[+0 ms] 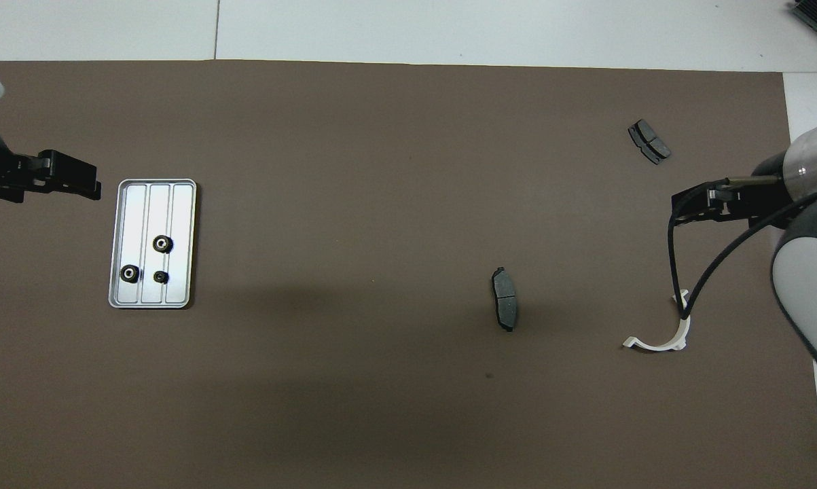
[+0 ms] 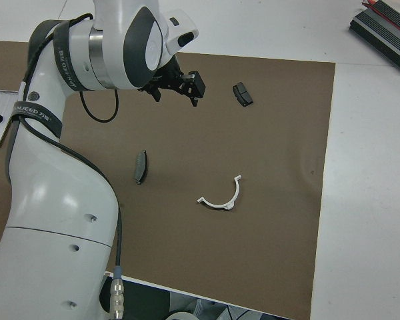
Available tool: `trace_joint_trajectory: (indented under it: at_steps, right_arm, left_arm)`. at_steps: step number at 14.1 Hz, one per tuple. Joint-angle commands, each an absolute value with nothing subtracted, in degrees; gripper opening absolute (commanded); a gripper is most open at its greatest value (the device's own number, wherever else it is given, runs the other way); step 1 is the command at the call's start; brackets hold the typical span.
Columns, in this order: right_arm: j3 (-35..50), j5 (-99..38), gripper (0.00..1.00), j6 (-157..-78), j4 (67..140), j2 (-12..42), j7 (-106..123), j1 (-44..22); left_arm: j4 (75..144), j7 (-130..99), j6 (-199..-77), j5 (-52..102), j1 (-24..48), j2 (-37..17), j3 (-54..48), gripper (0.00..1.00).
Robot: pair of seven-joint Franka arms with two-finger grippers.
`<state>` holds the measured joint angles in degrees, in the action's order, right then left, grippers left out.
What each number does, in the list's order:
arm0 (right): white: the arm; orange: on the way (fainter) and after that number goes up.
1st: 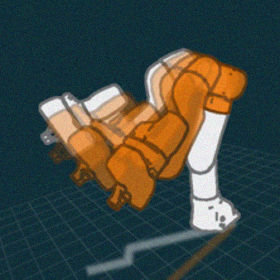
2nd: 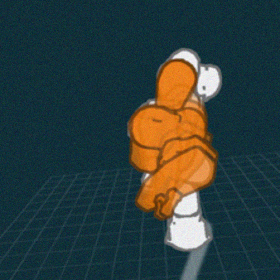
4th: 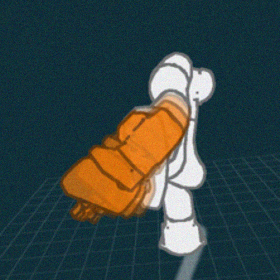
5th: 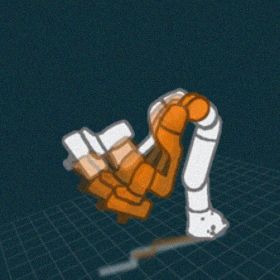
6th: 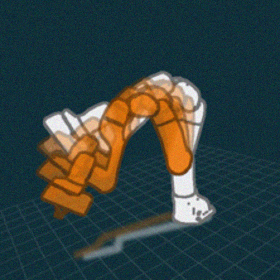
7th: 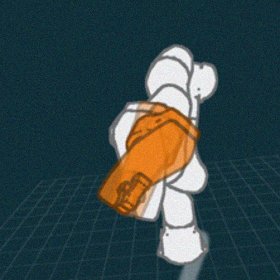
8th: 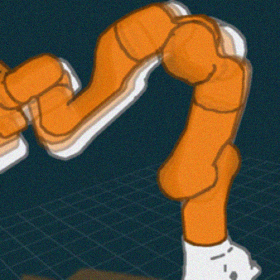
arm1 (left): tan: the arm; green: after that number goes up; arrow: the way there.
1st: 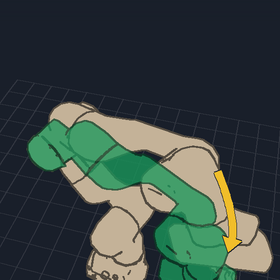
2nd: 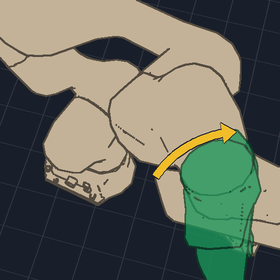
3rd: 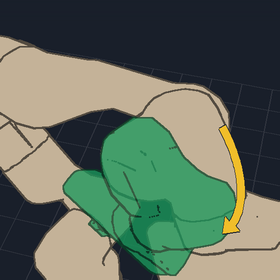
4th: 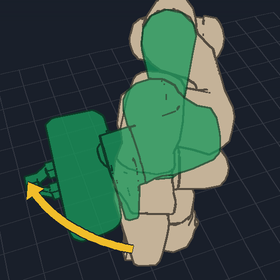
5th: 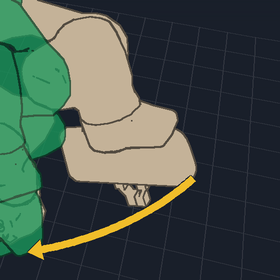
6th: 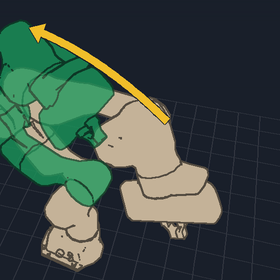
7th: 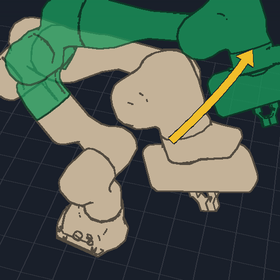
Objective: Place bearing gear from tray to pile
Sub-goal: 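Move the left gripper over the black gear in the metal tray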
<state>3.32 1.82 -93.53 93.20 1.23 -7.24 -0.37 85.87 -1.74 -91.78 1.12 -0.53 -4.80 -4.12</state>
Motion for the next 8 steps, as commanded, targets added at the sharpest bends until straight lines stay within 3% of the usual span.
trace_joint_trajectory:
  at_steps: [1,4,8]
  right_arm:
    - [3.8,0.9,1.00,-93.9,94.9,-0.4,-6.0,0.4]
    - [3.7,0.9,1.00,-93.9,94.9,-0.4,-6.0,0.5]
    - [3.8,0.9,1.00,-93.9,94.9,-0.4,-6.0,0.5]
  left_arm:
    - [86.4,-0.8,-93.1,0.4,0.0,-3.8,-3.6,1.00]
    - [88.4,-0.9,-95.9,0.7,-0.8,-2.9,-3.5,1.00]
    - [97.6,-0.8,-104.9,0.8,-1.6,-1.8,-3.1,1.00]
